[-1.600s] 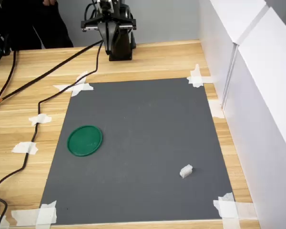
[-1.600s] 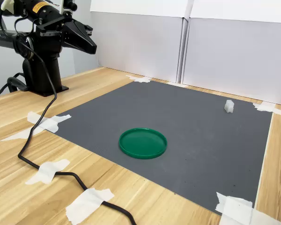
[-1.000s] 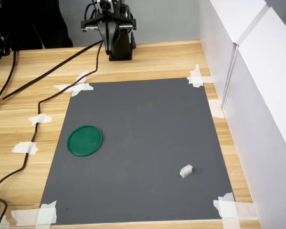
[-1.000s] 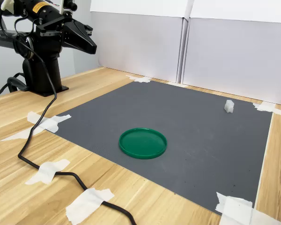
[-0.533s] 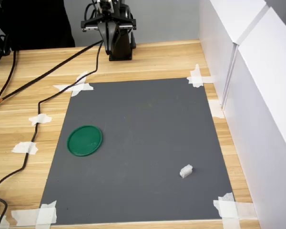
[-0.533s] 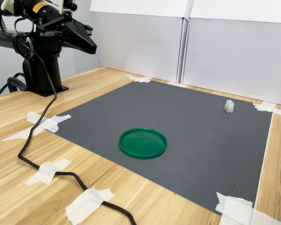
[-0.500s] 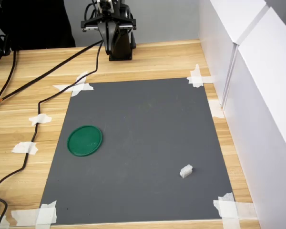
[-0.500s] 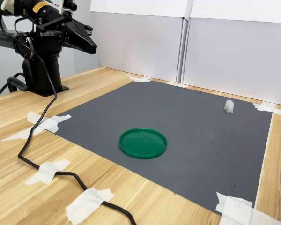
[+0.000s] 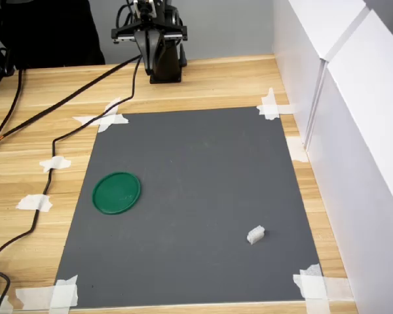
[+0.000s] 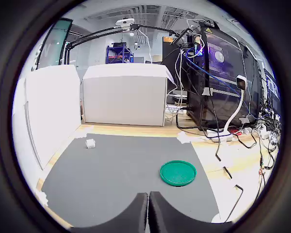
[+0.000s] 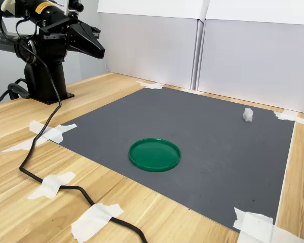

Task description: Grasp a white terminal and put it on the green lid.

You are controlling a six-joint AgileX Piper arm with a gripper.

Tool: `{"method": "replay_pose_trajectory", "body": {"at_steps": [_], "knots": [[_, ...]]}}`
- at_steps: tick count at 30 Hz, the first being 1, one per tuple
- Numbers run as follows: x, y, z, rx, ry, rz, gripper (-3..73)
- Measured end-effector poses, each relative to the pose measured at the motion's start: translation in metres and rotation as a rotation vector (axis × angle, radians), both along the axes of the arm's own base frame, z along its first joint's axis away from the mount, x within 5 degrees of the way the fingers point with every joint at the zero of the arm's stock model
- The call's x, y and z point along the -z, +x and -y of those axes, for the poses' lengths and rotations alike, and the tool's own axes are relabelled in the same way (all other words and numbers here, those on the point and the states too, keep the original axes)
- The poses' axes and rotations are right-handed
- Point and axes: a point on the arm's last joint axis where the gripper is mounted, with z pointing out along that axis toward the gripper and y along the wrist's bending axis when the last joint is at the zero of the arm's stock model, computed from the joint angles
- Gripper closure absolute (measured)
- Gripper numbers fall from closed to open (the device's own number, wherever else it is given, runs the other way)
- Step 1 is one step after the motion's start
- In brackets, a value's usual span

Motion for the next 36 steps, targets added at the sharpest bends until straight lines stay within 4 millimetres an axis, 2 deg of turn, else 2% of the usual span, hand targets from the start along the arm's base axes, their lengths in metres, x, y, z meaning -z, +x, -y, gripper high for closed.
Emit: {"method": "replay_pose_trajectory", "body": {"at_steps": [4,10,17,21,29,36], "knots": [[-0.013,0.002,0.0,-0.001,0.001,-0.017,71.1],[-0.054,0.015,0.0,-0.002,0.0,-0.044,71.1],[-0.105,0.048,-0.001,-0.003,-0.005,-0.125,71.1],[-0.124,0.07,-0.001,-0.006,-0.019,-0.237,71.1],[-0.129,0.108,0.0,-0.023,-0.109,-0.418,71.1],[-0.115,0.154,0.0,-0.083,-0.222,-0.618,70.9]]}}
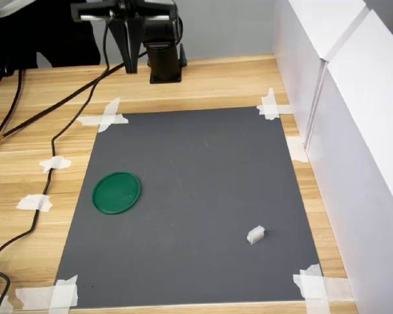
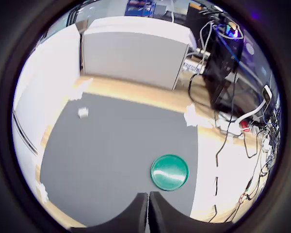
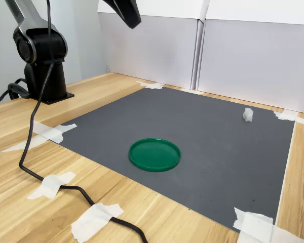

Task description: Grasp a white terminal and put it on the green lid.

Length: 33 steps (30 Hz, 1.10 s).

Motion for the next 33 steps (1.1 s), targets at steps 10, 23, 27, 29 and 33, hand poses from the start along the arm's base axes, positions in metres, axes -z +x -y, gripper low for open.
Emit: {"method": "replay_pose_trajectory", "body": {"at_steps": [10,23,27,29,33], "knots": [[0.011,0.076,-0.002,0.052,0.038,-0.277,49.7],[0.003,0.151,-0.008,0.112,0.129,-0.305,8.4],[0.005,0.164,-0.031,0.103,0.152,-0.317,7.4],[0.007,0.168,-0.051,0.08,0.163,-0.328,7.2],[0.014,0.176,-0.091,0.031,0.181,-0.345,7.2]]}}
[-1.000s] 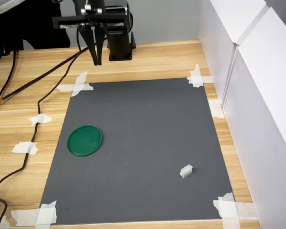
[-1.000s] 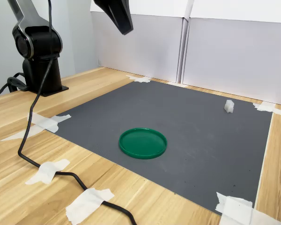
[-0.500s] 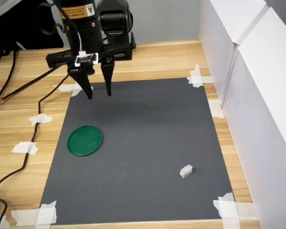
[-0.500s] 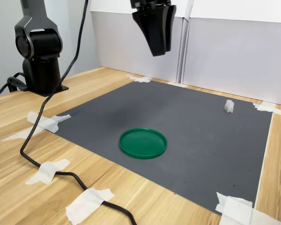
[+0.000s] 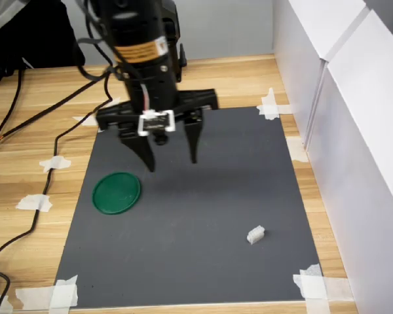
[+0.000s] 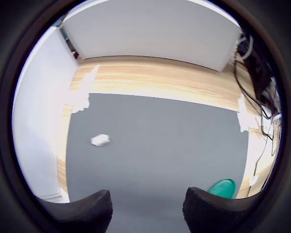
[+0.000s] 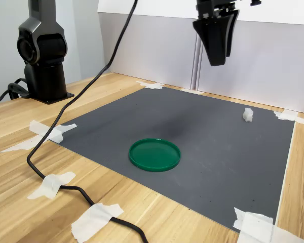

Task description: Grasp a white terminal and put it on the green lid.

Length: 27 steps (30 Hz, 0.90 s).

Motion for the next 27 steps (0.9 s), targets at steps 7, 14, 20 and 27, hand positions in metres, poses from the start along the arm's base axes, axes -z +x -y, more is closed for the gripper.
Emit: {"method": "replay_pose_trajectory", "body": {"at_steps": [7,14,20,27], "knots": [[0.041,0.023,-0.045,-0.072,-0.009,-0.073,7.2],[0.066,0.045,-0.055,-0.072,-0.005,-0.066,7.2],[0.078,0.054,-0.06,-0.065,0.018,-0.077,7.2],[0.094,0.059,-0.068,-0.077,0.011,-0.099,7.2]]}}
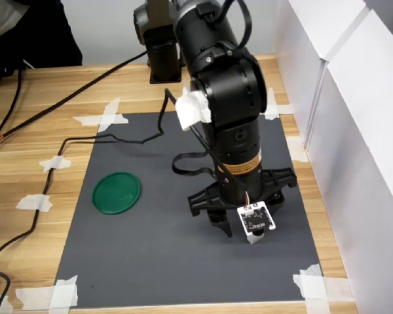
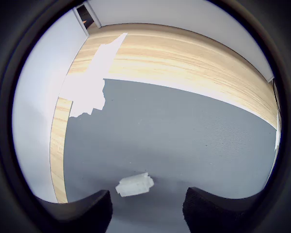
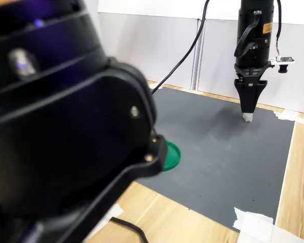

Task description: Grasp a white terminal and put it on the green lid.

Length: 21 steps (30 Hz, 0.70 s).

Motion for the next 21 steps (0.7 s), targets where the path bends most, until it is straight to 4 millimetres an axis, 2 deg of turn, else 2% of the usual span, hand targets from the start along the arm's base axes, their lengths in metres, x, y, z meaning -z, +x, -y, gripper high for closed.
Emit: {"method": "replay_pose_trajectory", "body": {"at_steps": [5,16,21], "knots": [[0.005,0.0,-0.006,-0.007,0.0,-0.005,7.2],[0.02,0.005,-0.006,-0.007,-0.027,-0.009,7.2],[0.02,0.007,-0.006,-0.005,-0.022,0.003,7.2]]}}
